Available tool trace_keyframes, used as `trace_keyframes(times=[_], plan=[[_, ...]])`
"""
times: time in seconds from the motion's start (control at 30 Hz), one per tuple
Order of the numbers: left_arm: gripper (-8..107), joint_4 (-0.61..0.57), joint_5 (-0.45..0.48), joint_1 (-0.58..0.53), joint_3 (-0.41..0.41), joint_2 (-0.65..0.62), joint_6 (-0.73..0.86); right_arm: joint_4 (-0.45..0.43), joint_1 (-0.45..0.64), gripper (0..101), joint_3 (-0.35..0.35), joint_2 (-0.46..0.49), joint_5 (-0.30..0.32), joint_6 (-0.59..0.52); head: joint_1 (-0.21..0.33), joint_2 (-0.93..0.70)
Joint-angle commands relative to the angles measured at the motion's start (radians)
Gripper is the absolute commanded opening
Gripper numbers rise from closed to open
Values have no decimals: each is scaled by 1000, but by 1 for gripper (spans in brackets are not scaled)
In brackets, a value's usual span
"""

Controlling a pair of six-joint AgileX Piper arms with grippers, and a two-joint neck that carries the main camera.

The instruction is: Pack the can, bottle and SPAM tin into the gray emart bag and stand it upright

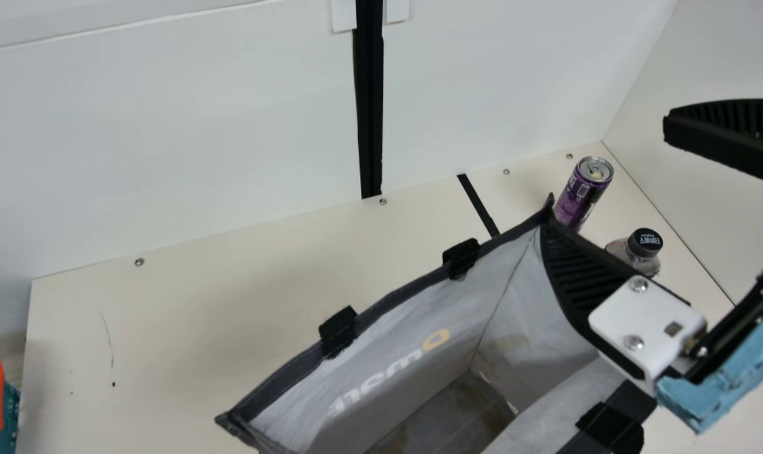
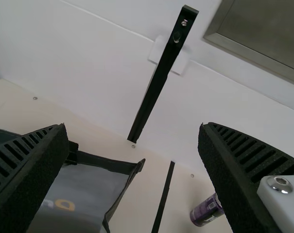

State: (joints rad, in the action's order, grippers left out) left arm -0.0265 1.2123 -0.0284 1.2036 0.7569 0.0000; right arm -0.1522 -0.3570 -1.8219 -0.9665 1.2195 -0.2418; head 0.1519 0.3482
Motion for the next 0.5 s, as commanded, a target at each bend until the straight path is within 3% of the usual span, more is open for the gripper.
trace_keyframes(times=[0.0, 0.47], plan=[[90, 0, 0, 0, 0, 0, 0, 13, 25, 95, -7, -6, 0, -8, 23, 1], [90, 0, 0, 0, 0, 0, 0, 176, 283, 95, -62, -78, 0, -99, 23, 1]])
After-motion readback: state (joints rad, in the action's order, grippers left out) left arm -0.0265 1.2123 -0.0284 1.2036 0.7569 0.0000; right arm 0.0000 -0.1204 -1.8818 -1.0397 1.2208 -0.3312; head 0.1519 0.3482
